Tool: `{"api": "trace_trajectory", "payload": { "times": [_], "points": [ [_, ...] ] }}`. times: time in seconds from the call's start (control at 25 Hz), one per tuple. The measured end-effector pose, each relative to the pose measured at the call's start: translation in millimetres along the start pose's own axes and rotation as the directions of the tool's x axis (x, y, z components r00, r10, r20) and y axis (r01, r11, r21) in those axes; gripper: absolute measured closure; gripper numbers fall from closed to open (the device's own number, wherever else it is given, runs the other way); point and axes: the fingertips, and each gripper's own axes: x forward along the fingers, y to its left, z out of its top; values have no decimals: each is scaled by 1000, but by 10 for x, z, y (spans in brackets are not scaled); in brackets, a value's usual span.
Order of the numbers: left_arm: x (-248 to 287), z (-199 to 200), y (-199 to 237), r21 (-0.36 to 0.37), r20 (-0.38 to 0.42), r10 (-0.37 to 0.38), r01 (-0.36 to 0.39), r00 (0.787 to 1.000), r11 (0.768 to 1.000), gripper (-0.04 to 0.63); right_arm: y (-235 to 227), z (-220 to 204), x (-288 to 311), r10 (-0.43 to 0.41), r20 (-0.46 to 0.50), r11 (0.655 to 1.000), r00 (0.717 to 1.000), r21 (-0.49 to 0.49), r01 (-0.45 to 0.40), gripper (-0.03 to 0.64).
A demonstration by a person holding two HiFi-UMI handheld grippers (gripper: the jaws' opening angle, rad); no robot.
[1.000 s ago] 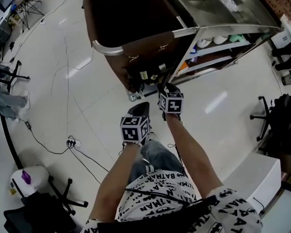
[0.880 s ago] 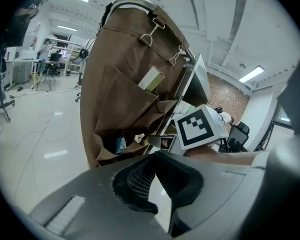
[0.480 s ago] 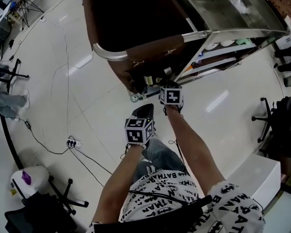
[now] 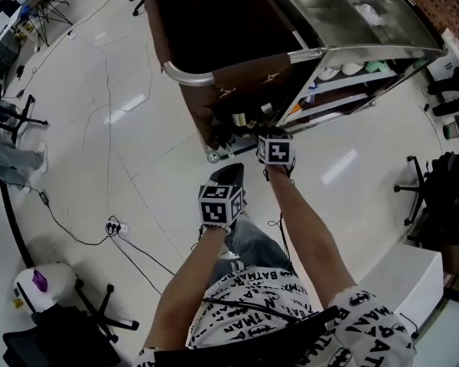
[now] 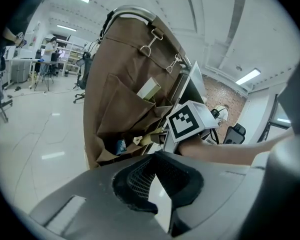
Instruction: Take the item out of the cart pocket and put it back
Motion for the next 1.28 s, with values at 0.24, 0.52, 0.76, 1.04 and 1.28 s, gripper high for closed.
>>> {"api": "trace_trajectory", "payload": {
  "times": [0.24, 0.52, 0.76, 1.04, 1.28],
  "points": [
    [-426, -26, -119, -2, 16, -11, 11, 1000, 1000, 594, 21, 101, -566, -34, 63, 999, 997, -4, 35, 556],
    [-1216, 7, -427, 34, 65, -70, 68, 995, 997, 594, 253, 135, -1888, -26, 244, 999, 969, 49, 14, 557],
    [-2026, -136, -638, 38, 104, -97, 93, 990, 995, 594, 636, -196, -3133, 2, 340, 997, 940, 66, -26, 556],
    [-2723, -395, -992, 76, 143, -144, 134, 979, 988, 594, 899, -694, -4236, 52, 377, 997, 925, 41, -72, 557],
    [-3027, -511, -1222, 39, 181, -151, 146, 972, 989, 592, 1228, -925, -4688, 151, 381, 988, 912, -29, -151, 557]
  ]
}}
